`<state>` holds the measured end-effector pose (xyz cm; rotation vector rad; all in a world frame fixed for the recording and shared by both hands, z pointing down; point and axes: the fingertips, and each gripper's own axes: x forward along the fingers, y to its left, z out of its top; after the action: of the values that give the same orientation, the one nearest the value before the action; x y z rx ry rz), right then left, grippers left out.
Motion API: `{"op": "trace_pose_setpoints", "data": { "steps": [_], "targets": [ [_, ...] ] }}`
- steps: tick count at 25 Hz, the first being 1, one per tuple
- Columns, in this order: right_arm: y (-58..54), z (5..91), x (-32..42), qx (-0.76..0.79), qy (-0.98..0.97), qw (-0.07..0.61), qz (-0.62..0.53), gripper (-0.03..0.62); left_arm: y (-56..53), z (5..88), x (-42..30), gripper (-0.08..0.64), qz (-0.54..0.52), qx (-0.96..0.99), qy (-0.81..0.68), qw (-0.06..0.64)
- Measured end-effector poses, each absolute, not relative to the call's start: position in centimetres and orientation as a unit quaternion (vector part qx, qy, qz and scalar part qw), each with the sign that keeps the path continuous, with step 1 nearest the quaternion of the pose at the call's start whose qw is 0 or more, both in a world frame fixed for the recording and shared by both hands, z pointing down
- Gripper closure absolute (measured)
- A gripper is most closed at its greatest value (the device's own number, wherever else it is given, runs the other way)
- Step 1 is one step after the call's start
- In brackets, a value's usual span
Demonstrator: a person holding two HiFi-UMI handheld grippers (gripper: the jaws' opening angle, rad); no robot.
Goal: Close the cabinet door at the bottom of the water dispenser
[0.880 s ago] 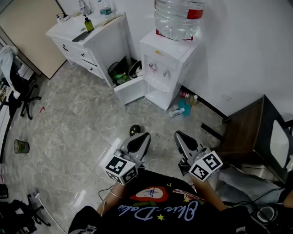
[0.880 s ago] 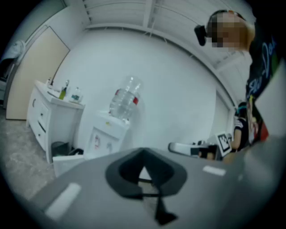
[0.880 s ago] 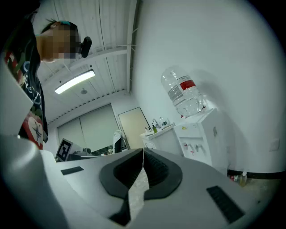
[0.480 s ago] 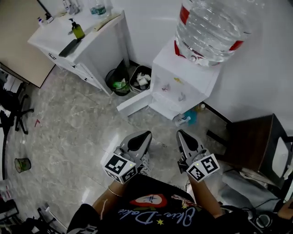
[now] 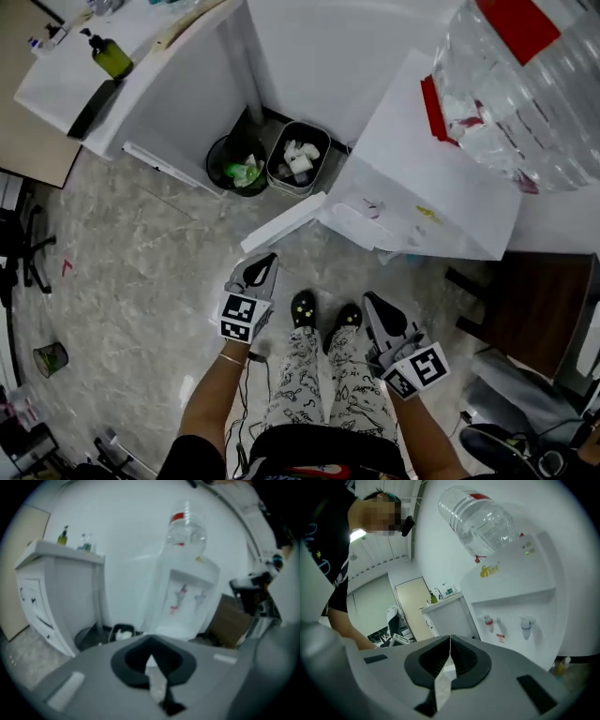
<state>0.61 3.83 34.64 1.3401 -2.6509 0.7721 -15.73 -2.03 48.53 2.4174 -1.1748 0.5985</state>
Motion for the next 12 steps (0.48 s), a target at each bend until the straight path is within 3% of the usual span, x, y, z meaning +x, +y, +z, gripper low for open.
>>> {"op": "trace_pose_setpoints", "data": {
  "steps": [5,12],
  "targets": [
    [5.0,40.4,0.9,0.441,-0.845,0.051,0.298,0.575,-6.3,59.1,-20.8,0.563,0.312,0.824,-0.431,0.196],
    [9.1,45.3,-2.3,0.324,-0.894,0.170,0.257,0.575,-8.4,67.6,-25.5,0.561,0.403,0.786,-0.425,0.197]
  ]
}}
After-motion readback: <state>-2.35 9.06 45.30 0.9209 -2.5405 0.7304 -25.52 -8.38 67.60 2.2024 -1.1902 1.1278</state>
